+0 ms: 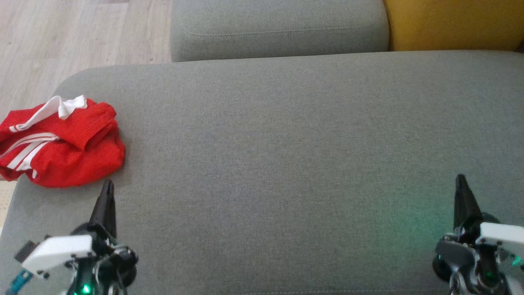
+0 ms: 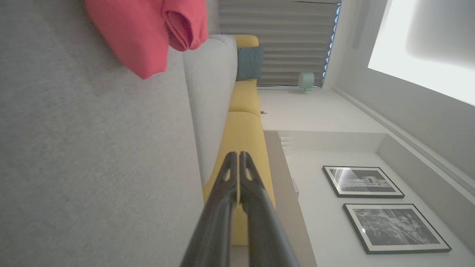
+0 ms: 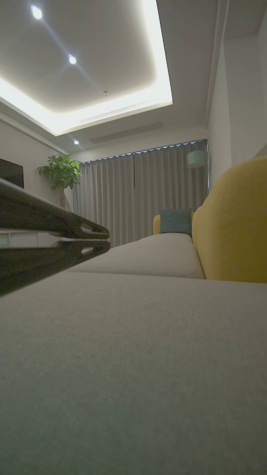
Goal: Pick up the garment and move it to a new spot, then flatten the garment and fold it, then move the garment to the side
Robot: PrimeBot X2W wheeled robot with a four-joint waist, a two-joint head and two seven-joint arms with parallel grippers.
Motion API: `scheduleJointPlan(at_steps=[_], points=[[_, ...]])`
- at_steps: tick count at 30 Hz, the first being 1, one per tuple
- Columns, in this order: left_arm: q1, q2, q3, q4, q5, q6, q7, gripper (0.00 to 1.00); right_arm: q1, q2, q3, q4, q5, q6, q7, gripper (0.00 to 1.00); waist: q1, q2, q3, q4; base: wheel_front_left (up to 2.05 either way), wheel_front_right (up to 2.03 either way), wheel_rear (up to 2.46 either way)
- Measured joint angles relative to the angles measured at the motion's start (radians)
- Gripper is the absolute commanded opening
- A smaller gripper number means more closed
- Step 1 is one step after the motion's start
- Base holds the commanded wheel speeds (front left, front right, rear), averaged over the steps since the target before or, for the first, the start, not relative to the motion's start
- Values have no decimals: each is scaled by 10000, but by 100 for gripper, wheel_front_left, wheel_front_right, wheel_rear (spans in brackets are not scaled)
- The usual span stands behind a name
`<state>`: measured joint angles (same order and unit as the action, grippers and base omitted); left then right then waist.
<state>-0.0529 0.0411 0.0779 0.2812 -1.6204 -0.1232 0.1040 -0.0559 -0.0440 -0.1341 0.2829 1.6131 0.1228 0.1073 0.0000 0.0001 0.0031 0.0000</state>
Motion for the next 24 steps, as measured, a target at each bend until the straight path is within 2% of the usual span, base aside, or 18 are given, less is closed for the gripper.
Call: scheduleJointPlan(at_steps=[7, 12, 24], points=[[870, -228, -31, 1041, -4, 35, -13, 100, 735, 79, 23, 993, 0, 0, -4, 100, 0, 0, 2, -1, 0, 0, 0], [837, -226, -35, 1066, 102, 42, -138, 100, 754, 81, 134, 961, -75, 0, -102, 100, 0, 0, 10, -6, 0, 0, 0], [747, -221, -13, 1024, 1419, 42, -462, 100, 632, 25, 385, 907, -1057, 0, -485, 100, 0, 0, 31, -24, 0, 0, 0]])
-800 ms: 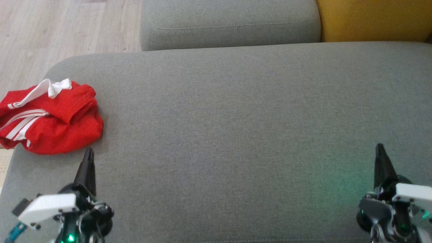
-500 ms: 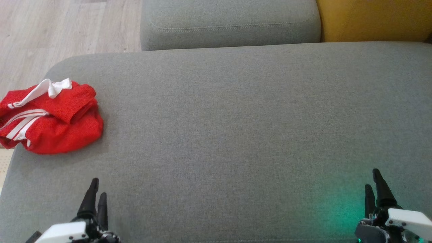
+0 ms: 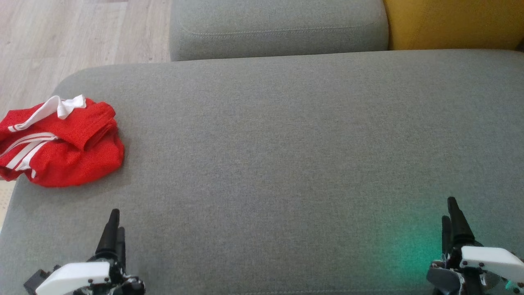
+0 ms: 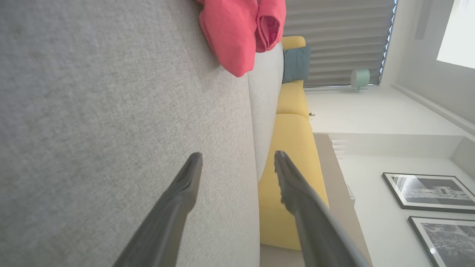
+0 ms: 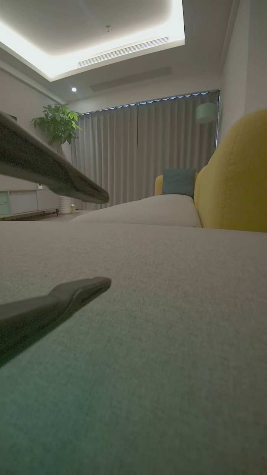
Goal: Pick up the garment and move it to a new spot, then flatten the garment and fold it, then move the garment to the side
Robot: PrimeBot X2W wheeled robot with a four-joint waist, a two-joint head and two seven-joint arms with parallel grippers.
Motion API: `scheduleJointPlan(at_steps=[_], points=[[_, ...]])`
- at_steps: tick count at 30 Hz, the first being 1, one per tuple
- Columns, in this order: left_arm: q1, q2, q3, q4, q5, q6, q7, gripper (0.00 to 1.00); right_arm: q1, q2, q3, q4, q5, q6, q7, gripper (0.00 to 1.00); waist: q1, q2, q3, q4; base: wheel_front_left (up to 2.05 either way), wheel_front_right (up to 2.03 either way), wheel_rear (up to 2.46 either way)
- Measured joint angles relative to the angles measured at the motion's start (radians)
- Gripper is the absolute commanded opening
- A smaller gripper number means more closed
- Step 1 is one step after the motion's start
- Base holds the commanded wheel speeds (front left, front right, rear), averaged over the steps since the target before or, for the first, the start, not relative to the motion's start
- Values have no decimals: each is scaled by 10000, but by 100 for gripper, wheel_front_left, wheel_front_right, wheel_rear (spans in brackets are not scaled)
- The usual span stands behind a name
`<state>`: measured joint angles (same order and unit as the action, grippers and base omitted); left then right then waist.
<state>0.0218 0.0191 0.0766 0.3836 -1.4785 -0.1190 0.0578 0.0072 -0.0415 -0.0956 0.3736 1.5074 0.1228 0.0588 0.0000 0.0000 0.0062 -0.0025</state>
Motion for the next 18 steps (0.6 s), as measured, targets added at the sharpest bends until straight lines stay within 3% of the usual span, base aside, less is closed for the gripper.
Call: scheduleJointPlan(at_steps=[18], points=[[-111, 6, 36, -102, 2627, -8, -512, 100, -448, -134, 573, -29, -2489, 0, -458, 100, 0, 0, 40, -78, 0, 0, 0]])
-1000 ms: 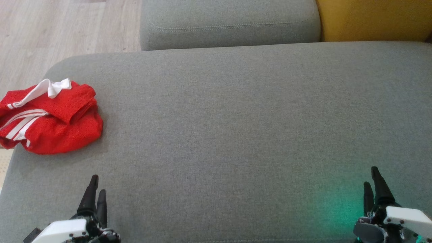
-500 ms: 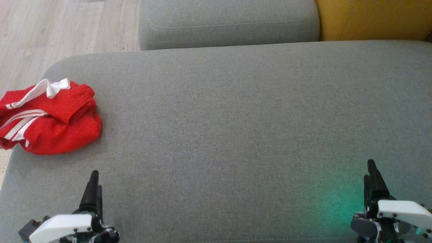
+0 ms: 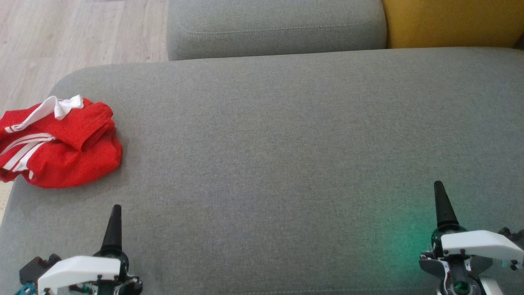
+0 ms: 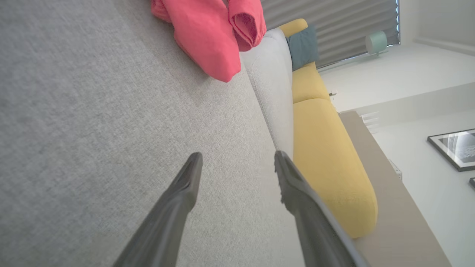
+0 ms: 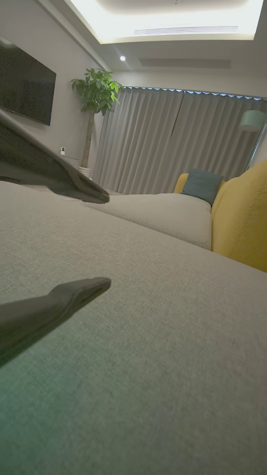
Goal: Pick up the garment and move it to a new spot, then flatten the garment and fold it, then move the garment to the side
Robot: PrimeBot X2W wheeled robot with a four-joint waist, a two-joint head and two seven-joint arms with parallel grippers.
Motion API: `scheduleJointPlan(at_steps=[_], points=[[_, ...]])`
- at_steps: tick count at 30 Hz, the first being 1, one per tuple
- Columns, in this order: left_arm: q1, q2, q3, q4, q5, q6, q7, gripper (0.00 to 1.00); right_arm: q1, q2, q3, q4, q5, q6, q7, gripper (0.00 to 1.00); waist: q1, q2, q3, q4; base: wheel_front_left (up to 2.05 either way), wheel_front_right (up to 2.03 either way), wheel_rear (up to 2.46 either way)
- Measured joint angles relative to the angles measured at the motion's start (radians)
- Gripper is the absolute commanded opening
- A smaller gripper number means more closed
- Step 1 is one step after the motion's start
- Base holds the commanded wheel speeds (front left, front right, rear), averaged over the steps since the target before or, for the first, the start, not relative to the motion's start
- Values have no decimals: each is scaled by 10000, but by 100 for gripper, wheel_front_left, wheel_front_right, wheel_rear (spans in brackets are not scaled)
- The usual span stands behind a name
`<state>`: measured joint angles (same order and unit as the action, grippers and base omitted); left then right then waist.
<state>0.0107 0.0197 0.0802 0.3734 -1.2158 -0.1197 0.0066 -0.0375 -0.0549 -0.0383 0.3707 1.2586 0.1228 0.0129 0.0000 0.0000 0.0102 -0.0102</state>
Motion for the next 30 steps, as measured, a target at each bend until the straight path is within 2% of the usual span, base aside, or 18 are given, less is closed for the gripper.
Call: scheduleJointPlan(at_steps=[17, 30], points=[[-153, 79, -79, -128, 2813, 399, -523, 100, -165, -115, 376, 23, -2706, 0, -497, 100, 0, 0, -31, -42, 0, 0, 0], [-152, 84, -15, -290, 4094, 408, -888, 100, -265, -150, 625, 23, -4215, 0, -920, 100, 0, 0, -33, -152, 0, 0, 0]])
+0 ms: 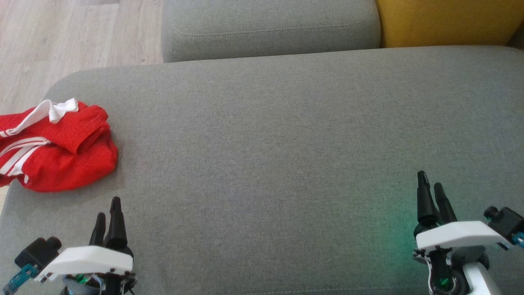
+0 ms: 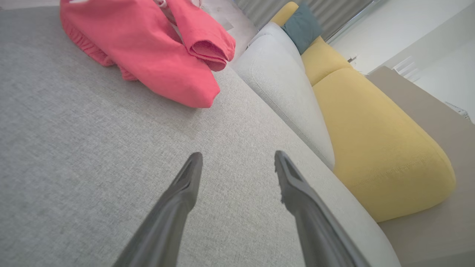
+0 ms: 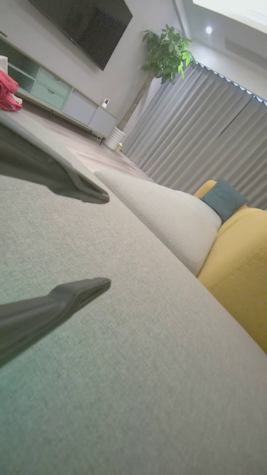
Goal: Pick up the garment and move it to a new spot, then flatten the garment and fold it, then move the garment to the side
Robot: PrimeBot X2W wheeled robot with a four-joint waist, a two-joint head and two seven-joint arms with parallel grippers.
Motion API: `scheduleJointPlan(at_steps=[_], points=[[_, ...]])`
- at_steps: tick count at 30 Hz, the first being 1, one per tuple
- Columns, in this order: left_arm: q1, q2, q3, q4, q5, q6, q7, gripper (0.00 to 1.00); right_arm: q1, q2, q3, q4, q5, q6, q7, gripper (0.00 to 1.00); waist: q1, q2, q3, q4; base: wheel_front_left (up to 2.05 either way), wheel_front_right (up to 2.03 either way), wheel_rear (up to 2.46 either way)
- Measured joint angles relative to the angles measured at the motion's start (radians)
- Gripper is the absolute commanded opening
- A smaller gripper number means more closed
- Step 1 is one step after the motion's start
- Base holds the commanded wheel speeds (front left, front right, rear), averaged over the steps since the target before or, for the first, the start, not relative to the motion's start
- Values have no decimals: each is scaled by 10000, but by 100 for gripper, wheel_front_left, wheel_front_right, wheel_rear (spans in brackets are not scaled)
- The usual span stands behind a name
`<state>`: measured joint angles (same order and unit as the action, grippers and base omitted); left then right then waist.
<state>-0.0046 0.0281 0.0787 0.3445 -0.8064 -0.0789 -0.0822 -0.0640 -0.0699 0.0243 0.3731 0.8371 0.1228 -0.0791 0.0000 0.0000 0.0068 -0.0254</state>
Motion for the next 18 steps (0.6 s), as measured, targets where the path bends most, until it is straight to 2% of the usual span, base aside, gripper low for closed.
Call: scheduleJointPlan(at_steps=[18], points=[[-3, 0, 150, -788, 2487, 211, -504, 100, -145, -17, -31, -598, -2305, 0, -510, 100, 0, 0, 70, -4, 0, 0, 0]])
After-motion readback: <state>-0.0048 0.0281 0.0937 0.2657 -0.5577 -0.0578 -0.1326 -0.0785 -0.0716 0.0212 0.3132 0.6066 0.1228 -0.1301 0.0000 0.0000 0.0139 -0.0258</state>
